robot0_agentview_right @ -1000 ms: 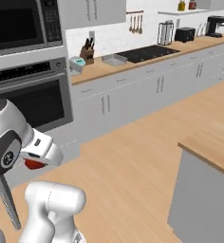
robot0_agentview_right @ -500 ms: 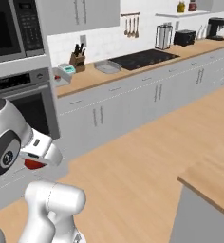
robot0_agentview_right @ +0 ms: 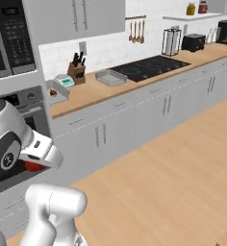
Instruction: Place one bell pepper and one fish in each tupperware on the nearby counter, to pack two identical lunches.
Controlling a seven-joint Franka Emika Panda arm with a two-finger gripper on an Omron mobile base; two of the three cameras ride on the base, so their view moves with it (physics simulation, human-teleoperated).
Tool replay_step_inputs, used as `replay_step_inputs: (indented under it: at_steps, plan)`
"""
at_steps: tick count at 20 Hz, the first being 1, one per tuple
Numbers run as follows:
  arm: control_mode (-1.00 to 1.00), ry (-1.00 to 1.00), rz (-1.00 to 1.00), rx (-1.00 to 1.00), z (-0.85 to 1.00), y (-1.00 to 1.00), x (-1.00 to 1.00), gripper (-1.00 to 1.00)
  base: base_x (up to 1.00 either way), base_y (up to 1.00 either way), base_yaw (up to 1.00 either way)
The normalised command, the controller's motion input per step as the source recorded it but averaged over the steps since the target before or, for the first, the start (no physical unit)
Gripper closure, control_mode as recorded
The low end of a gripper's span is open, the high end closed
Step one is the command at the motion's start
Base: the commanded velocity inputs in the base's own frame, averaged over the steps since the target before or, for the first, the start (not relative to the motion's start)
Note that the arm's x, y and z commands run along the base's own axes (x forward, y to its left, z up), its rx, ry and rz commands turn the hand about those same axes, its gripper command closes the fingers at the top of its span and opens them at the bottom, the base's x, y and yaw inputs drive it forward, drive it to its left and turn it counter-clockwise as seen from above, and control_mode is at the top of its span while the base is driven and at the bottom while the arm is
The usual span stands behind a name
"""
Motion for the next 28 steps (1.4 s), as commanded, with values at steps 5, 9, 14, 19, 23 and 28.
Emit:
replay_step_inputs:
  at_steps: [5,9,14,19,23,28]
  plan:
    - [1.0,0.0,0.0,0.0,0.0,0.0,0.0,1.0,1.0,0.04,-0.01]
    - [1.0,0.0,0.0,0.0,0.0,0.0,0.0,1.0,1.0,-0.01,0.0]
    - [1.0,0.0,0.0,0.0,0.0,0.0,0.0,1.0,1.0,-0.11,0.0]
    - [1.0,0.0,0.0,0.0,0.0,0.0,0.0,1.0,1.0,-0.45,0.17]
    - [1.0,0.0,0.0,0.0,0.0,0.0,0.0,1.0,1.0,-0.27,0.19]
    - [1.0,0.0,0.0,0.0,0.0,0.0,0.0,1.0,1.0,-0.18,0.35]
